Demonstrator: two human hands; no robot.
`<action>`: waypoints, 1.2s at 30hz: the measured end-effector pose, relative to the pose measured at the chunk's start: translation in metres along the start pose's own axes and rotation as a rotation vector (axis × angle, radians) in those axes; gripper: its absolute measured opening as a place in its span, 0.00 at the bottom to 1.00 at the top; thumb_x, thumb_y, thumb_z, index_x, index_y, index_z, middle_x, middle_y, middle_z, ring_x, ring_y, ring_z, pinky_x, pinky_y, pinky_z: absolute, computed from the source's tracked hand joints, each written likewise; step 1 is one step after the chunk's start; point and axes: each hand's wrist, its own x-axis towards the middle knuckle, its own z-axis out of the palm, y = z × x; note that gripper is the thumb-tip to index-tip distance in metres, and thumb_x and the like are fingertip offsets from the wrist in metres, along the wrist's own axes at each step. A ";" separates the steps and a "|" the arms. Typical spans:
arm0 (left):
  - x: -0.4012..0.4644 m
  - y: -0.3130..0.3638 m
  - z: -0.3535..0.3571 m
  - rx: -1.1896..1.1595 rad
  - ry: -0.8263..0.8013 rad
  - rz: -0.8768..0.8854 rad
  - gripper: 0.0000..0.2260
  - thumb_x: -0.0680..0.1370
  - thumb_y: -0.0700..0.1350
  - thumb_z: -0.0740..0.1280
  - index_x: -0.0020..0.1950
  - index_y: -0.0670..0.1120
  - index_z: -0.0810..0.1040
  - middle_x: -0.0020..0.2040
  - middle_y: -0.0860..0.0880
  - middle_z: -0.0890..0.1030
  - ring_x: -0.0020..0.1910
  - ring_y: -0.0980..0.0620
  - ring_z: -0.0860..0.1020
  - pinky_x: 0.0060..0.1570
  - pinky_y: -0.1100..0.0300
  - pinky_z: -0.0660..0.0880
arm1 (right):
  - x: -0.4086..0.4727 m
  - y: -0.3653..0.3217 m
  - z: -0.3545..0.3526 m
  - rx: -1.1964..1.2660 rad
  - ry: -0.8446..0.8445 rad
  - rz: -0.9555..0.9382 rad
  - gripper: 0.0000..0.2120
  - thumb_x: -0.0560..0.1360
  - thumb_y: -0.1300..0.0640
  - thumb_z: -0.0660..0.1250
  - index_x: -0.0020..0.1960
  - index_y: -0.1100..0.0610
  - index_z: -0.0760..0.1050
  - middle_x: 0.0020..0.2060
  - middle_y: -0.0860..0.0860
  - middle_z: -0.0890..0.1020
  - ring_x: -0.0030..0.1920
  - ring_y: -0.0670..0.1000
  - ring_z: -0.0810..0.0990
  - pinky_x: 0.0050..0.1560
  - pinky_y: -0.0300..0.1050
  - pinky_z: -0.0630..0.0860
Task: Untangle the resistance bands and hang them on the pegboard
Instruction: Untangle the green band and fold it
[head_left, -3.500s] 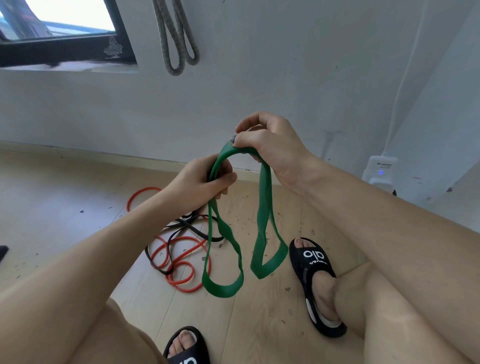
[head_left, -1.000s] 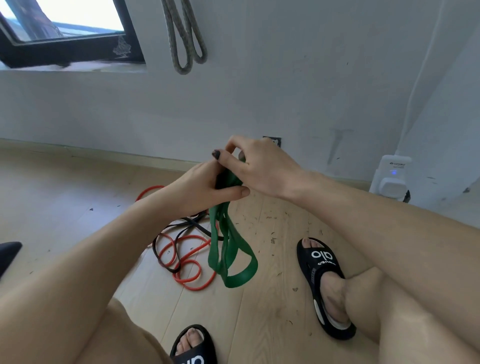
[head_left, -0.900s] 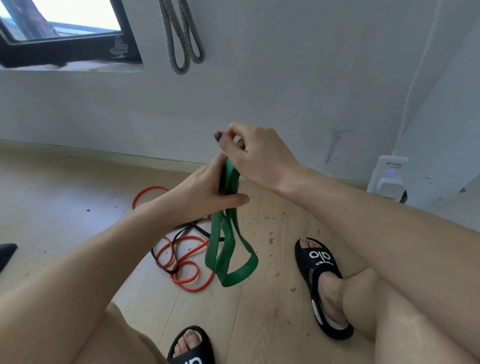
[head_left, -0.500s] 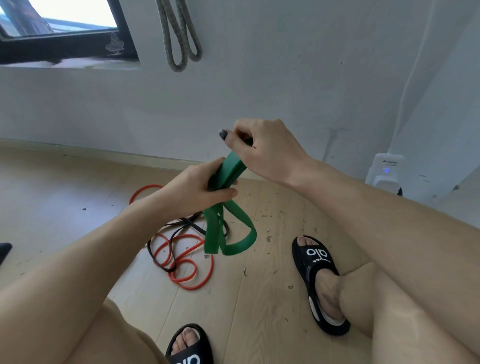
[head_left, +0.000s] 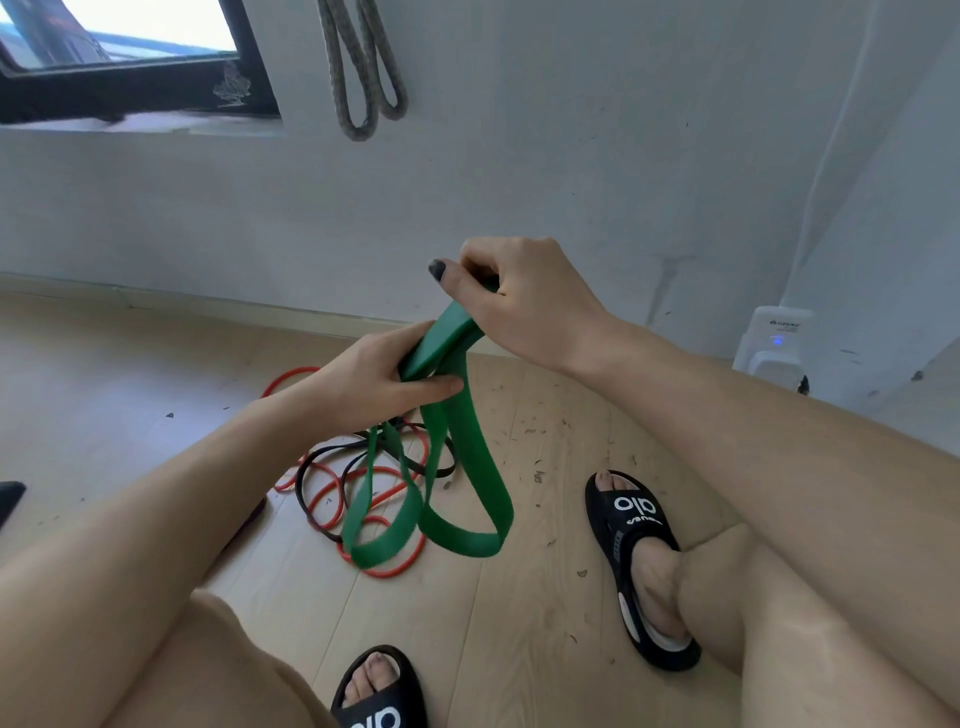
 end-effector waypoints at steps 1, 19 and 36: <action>-0.001 0.000 0.000 -0.020 -0.008 -0.006 0.07 0.78 0.53 0.71 0.52 0.55 0.76 0.43 0.45 0.82 0.40 0.44 0.80 0.43 0.45 0.80 | 0.001 -0.001 0.001 0.010 0.004 0.006 0.23 0.83 0.42 0.61 0.34 0.54 0.70 0.26 0.46 0.72 0.29 0.47 0.70 0.35 0.48 0.68; 0.003 0.003 0.001 -0.047 0.037 0.062 0.19 0.73 0.62 0.72 0.54 0.49 0.79 0.49 0.48 0.85 0.49 0.48 0.83 0.55 0.41 0.80 | 0.002 0.000 -0.008 0.154 0.111 0.099 0.25 0.83 0.44 0.63 0.31 0.53 0.64 0.23 0.44 0.66 0.26 0.44 0.65 0.30 0.36 0.62; -0.001 -0.004 -0.007 -0.143 0.062 0.011 0.24 0.73 0.64 0.72 0.54 0.44 0.78 0.51 0.34 0.82 0.52 0.32 0.81 0.54 0.31 0.77 | 0.003 0.040 -0.020 -0.007 -0.100 0.197 0.27 0.83 0.39 0.58 0.35 0.58 0.69 0.29 0.53 0.72 0.29 0.50 0.67 0.36 0.47 0.64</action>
